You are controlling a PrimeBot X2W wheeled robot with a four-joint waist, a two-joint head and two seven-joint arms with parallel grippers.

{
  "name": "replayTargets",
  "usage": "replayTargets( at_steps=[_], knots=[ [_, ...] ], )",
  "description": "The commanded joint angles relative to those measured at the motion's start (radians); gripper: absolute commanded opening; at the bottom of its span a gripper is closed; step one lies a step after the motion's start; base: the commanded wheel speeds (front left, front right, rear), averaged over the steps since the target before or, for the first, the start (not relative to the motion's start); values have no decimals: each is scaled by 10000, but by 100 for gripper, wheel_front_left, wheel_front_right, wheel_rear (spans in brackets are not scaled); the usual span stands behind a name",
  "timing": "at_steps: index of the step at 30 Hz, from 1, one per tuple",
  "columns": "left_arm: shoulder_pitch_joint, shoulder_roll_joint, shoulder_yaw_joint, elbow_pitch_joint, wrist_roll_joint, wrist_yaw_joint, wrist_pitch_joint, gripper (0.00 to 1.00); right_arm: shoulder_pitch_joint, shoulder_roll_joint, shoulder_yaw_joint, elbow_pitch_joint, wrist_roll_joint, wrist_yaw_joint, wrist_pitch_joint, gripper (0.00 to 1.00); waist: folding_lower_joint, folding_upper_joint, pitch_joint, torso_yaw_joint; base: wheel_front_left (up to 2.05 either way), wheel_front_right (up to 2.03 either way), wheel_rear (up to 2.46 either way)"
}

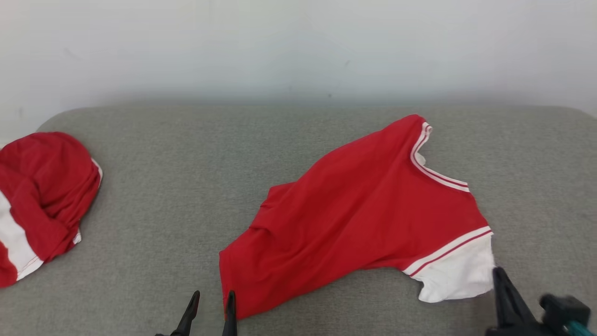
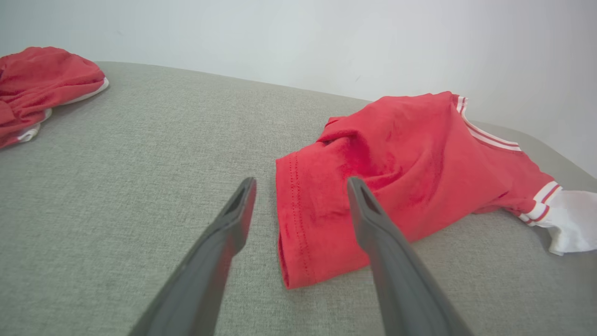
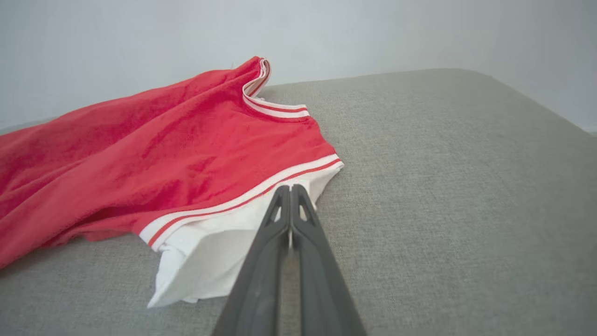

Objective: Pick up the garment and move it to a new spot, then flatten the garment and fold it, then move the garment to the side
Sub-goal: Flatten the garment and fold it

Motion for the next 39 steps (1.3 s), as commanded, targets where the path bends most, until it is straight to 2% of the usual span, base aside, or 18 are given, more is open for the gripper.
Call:
replayTargets(
  at_steps=[1, 6, 7, 8, 9, 15, 21, 30, 39],
  knots=[
    [136, 6, 3, -12, -33, 1, -34, 100, 430, 110, -211, -401, 104, -23, -68, 0, 1, 0, -79, -224, 0, 0, 0],
    [64, 5, 8, -46, -93, 29, -34, 100, 1486, 395, -717, -1655, 252, -23, 304, 0, 1, 0, 20, -534, 0, 0, 0],
    [40, 6, -17, -20, -96, 11, -34, 100, 1616, 417, -768, -1729, 245, -23, 474, 45, 1, 0, 35, -574, 0, 0, 0],
    [3, 5, -55, 16, -83, -18, -34, 100, 1722, 436, -838, -1826, 255, -23, 565, 86, 1, 0, 45, -586, 0, 0, 0],
    [-36, 6, -78, 40, -72, -32, -34, 100, 1793, 428, -959, -1867, 203, -23, 652, 100, 1, 0, 49, -585, 0, 0, 0],
    [-121, 6, -27, 110, -4, -81, -34, 100, 2040, 672, -1455, -2415, 1, -23, 396, 100, 1, 0, 11, -479, 0, 0, 0],
    [25, 5, 105, 264, 114, -152, -34, 100, 1778, 833, -908, -2746, 17, -23, 15, 100, 1, 0, -84, -405, 0, 0, 0],
    [190, 6, 264, 795, 204, -203, -34, 100, 1392, 1123, -61, -1996, 137, -23, -634, 100, 1, 0, -195, -412, 0, 0, 0],
    [-88, 5, 423, 1738, 443, -502, -34, 100, 1084, 1338, 503, -1446, 87, -23, -697, 100, 1, 0, -108, -660, 0, 0, 0]
  ],
)
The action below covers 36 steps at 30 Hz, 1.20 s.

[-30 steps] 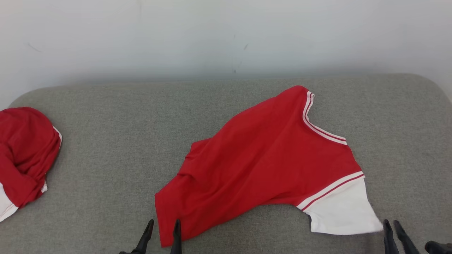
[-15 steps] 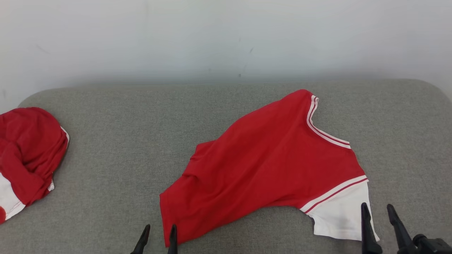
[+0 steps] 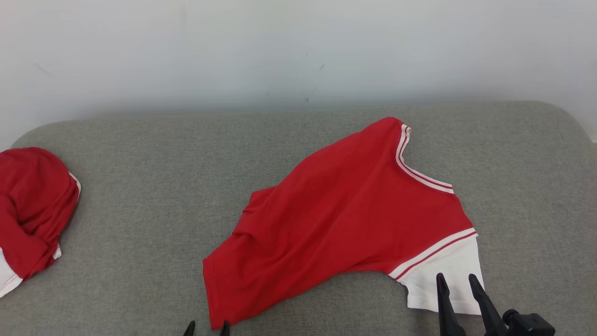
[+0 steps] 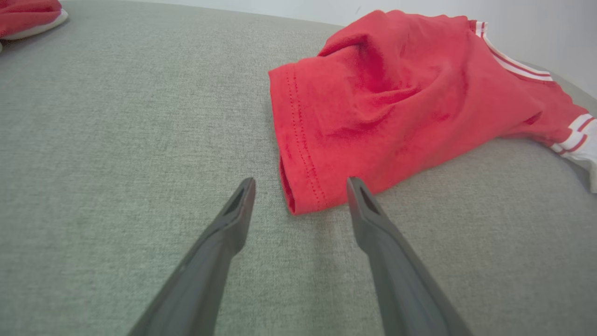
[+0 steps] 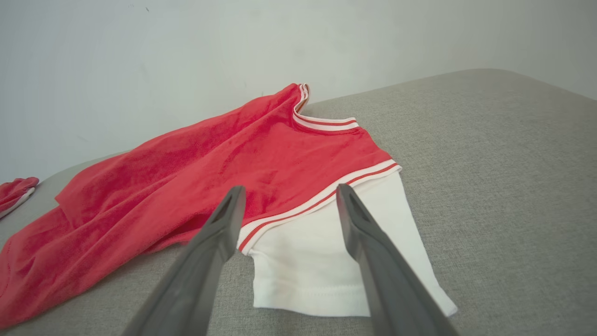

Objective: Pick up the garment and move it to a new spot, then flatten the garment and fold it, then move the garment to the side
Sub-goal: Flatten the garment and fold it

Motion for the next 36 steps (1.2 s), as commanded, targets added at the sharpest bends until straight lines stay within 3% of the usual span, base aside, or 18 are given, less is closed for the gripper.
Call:
replayTargets(
  at_steps=[1, 9, 10, 11, 12, 18, 28, 36],
  knots=[
    [-205, 3, 19, 105, 12, -35, -34, 100, -54, 64, 45, 33, -62, -23, -41, 100, 0, 0, 50, -90, 0, 0, 0],
    [-994, 3, 66, 1335, -241, -372, -34, 100, -357, 116, 290, 70, -22, -23, -43, 100, 0, 0, 272, -395, 0, 0, 0],
    [-1110, 1, 33, 1448, -252, -418, -34, 44, -380, 115, 274, 54, -26, -23, -43, 100, 0, 0, 291, -402, 0, 0, 0],
    [-1232, 3, 14, 1541, -258, -446, -34, 19, -392, 120, 244, 35, -34, -23, -43, 100, 0, 0, 312, -396, 0, 0, 0],
    [-1331, 1, -1, 1601, -294, -477, -34, 0, -396, 123, 210, 7, -47, -23, -44, 100, 0, 0, 334, -373, 0, 0, 0],
    [-1468, 3, -36, 1527, -386, -619, -34, 0, -278, 141, 156, -119, -76, -23, -27, 100, 0, 0, 371, -132, 0, 0, 0],
    [41, 5, -397, -1940, 330, -737, -34, 0, -140, 166, -72, -374, -5, -23, -28, 100, 0, 0, 496, 457, 0, 0, 0],
    [-116, 162, -199, -2744, 822, -790, -33, 0, -411, 178, 60, -297, -31, -23, -28, 100, 0, 0, 495, 471, 0, 0, 0]
  ],
)
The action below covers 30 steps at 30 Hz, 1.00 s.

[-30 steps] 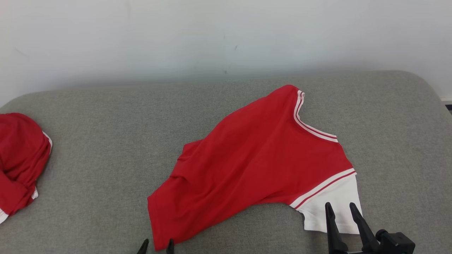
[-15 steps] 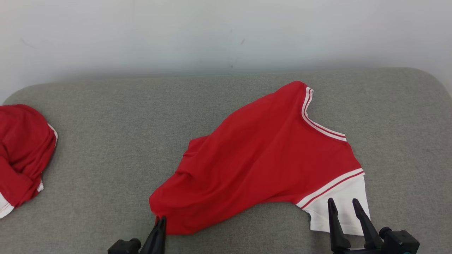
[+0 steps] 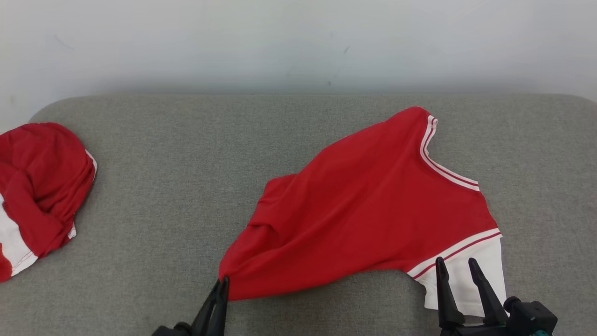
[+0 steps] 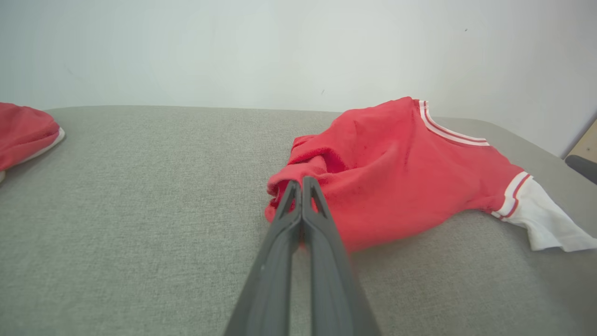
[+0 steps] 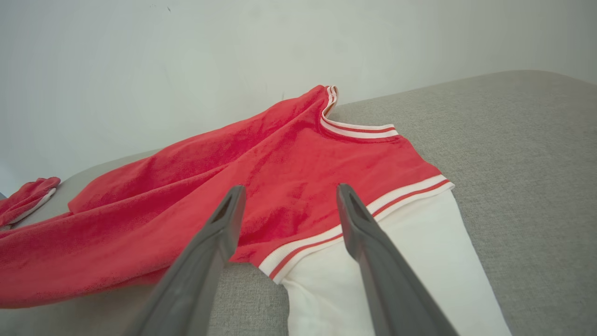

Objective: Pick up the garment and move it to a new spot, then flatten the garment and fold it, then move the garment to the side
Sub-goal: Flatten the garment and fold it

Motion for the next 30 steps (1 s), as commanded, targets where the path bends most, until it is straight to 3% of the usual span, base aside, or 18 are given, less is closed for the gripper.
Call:
replayTargets(
  at_steps=[1, 9, 19, 30],
  knots=[
    [-328, 64, 82, 5, 88, -57, -33, 0, -102, 27, 31, 31, 21, -23, -3, 100, 0, 0, -12, -126, 0, 0, 0],
    [-1901, 434, 448, 471, 163, -48, -33, 0, -412, -1, 22, 140, -50, -23, -4, 100, 0, 0, 221, -818, 0, 0, 0],
    [-4339, 1403, 182, 2376, -410, -55, -32, 0, -820, -8, 2, 239, -64, -23, -2, 100, 0, 0, 909, -1875, 0, 0, 0],
    [-5968, 1859, 437, 4495, -803, -55, -33, 0, -1012, -99, -181, 298, -101, -23, -4, 100, 0, 0, 1147, -2156, 0, 0, 0]
  ],
)
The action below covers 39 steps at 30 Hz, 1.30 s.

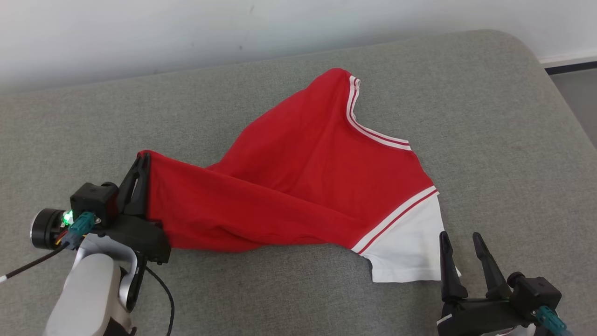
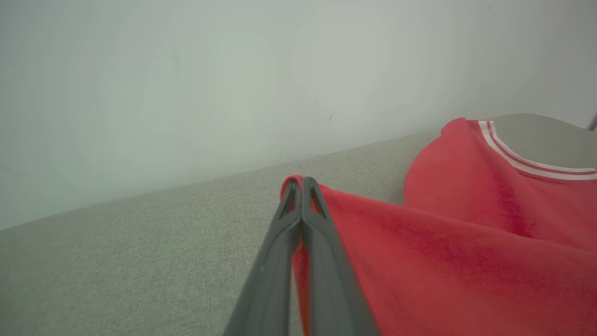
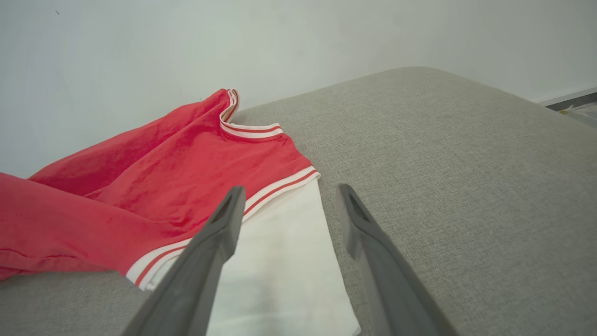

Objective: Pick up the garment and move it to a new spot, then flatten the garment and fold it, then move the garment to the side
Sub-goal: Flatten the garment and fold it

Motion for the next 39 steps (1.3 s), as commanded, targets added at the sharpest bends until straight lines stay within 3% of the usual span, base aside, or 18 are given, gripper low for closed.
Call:
replayTargets(
  at_steps=[1, 2, 3, 4, 11, 20, 26, 32, 39],
  knots=[
    [-163, 25, 3, 241, -41, -5, -33, 0, -69, -49, -37, 20, -88, -23, -2, 100, -2, -1, 9, 35, 0, 0, 0],
    [-224, 12, -46, 364, -24, -5, -33, 20, -56, -47, -32, 42, -95, -23, -2, 100, -2, -1, -4, 67, 0, 0, 0],
    [-297, -5, -132, 463, 35, -5, -33, 79, -45, -51, -52, 54, -109, -23, -2, 100, -2, -1, -14, 114, 0, 0, 0],
    [-355, -30, -172, 541, 32, -5, -33, 100, -42, -50, -62, 64, -137, -23, -2, 100, -2, -1, -26, 162, 0, 0, 0],
    [319, -437, -79, 150, -21, 5, -33, 100, 109, -17, -90, 145, -100, -23, -2, 100, -2, -1, -222, 732, 0, 0, 0],
    [2774, -1320, 1033, -2539, 385, 5, -33, 100, 388, 34, -103, 30, -82, -23, -2, 100, -2, -1, -472, 1275, 0, 0, 0],
    [4129, -1652, 1127, -3365, 538, 3, -33, 100, 480, 49, -148, 17, -28, -23, -2, 100, -2, -1, -493, 1448, 0, 0, 0],
    [4810, -1718, 1025, -2788, 577, 3, -33, 100, 514, 56, -69, 69, -14, -24, -4, 100, -2, -1, -596, 1431, 0, 0, 0],
    [4466, -1723, 1064, -2022, 509, 4, -33, 100, 543, -12, 1, 43, -45, -24, -2, 100, -2, -1, -609, 1112, 0, 0, 0]
  ],
)
